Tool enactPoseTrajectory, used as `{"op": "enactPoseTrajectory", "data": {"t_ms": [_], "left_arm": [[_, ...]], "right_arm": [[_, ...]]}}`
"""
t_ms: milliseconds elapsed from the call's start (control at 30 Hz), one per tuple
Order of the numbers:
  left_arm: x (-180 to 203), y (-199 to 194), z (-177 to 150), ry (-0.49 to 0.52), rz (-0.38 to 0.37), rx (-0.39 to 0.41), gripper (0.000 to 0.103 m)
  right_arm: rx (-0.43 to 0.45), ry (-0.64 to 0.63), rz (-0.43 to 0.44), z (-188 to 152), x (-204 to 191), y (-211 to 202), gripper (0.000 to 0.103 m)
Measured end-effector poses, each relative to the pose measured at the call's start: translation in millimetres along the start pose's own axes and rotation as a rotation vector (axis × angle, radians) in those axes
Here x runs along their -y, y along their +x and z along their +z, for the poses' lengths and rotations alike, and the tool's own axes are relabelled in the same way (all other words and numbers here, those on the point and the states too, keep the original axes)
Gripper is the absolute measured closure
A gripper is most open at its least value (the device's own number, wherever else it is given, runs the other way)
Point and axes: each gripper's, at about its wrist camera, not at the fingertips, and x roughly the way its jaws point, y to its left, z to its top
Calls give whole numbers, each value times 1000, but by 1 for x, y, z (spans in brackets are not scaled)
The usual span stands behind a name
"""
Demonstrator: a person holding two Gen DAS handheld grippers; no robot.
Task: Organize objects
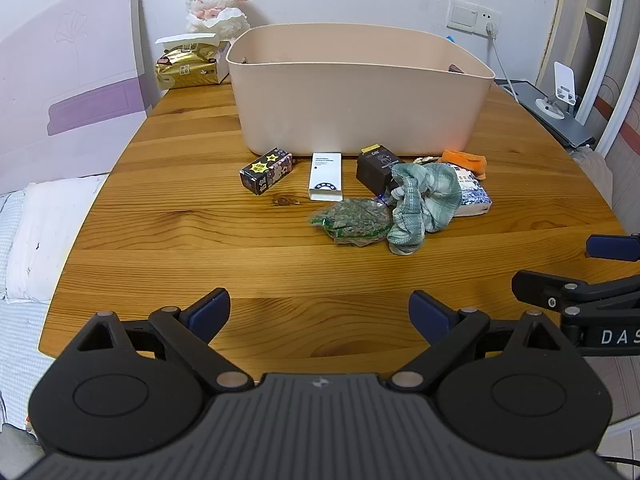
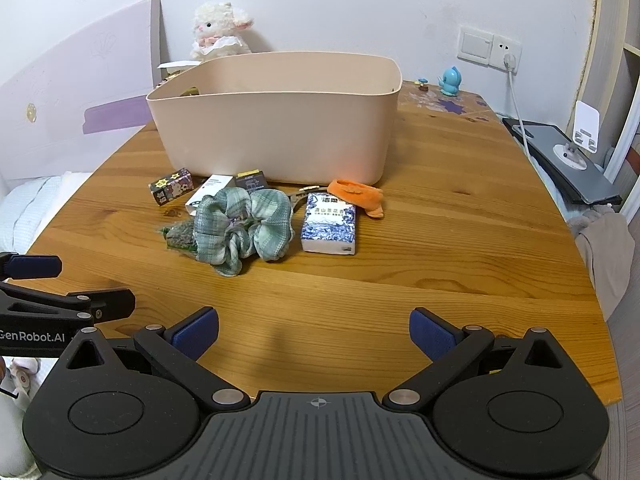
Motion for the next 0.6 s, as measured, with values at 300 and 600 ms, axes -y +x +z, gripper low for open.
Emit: {"op": "enactPoseTrajectory", "data": {"t_ms": [300,600], "left_arm": [[-1,-1,-1,0,0,2,7],[-1,-2,-1,-1,0,1,7]], "right_arm": [[-1,-3,0,-1,-1,0,0],[-4,-1,-1,-1,0,2,0]]}}
